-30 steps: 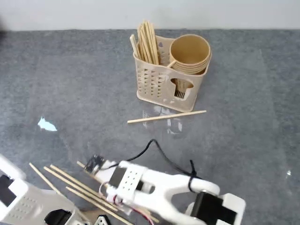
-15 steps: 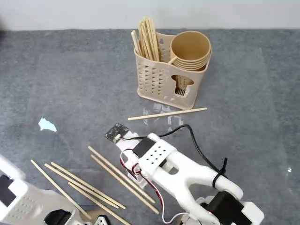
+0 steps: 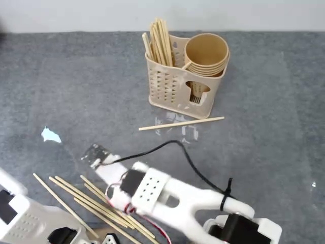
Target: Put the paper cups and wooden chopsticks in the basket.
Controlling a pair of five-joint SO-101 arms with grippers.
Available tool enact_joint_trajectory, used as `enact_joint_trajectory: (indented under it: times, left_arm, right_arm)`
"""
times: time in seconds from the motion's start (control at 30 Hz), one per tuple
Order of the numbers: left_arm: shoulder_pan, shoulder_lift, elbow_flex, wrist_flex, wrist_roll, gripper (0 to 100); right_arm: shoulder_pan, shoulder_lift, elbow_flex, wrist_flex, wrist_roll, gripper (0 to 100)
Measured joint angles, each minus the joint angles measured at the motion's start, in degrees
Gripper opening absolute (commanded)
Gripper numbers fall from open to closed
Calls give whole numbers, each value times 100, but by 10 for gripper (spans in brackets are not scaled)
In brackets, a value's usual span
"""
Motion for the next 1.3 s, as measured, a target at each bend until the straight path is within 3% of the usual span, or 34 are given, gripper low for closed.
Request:
enact_joint_trajectory:
  times: [0.33, 0.7, 0.97, 1.3]
  left_arm:
    - [0, 0, 0, 0, 0, 15]
    - [0, 0, 0, 0, 0, 15]
    - [0, 0, 0, 0, 0, 15]
    - [0, 0, 0, 0, 0, 15]
  right_arm:
    - [-1108, 0, 0, -167, -668, 142]
    - [-1134, 0, 1407, -2092, -607, 142]
    - [-1134, 0, 1415, -2180, -519, 139]
    - [-607, 457, 1327, -2171, 378, 140]
